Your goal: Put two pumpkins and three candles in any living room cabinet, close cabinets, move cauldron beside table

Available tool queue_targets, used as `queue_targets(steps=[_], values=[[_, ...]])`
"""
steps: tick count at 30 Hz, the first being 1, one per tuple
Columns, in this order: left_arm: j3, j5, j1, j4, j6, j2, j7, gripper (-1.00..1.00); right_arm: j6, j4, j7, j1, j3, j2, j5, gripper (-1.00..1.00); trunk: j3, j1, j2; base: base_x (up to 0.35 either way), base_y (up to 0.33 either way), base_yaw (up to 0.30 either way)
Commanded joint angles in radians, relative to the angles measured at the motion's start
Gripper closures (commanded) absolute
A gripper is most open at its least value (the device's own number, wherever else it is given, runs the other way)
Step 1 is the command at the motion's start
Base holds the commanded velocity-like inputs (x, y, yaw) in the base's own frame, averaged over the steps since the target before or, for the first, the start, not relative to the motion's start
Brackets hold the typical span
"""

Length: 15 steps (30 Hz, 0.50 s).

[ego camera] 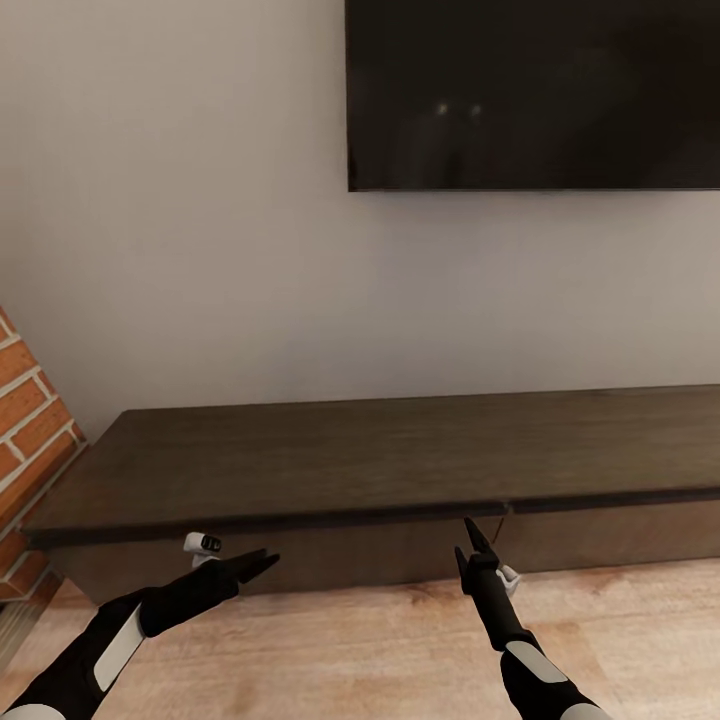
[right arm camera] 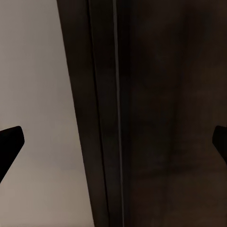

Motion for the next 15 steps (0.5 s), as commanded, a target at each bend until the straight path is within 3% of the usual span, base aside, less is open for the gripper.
queue_targets(steps=[1, 15], values=[[-0.006, 0.007, -0.001, 0.0, 0.011, 0.001, -0.001, -1.0, 0.009, 0.001, 0.004, -0.001, 0.004, -0.001, -0.01, -1.0, -0.001, 0.0, 0.0, 0.027, 0.004, 0.0], [-0.007, 0.007, -0.001, 0.0, 0.01, 0.001, -0.001, -1.0, 0.008, 0.001, 0.004, -0.001, 0.006, -0.001, -0.01, -1.0, -0.001, 0.0, 0.0, 0.05, 0.001, 0.0]])
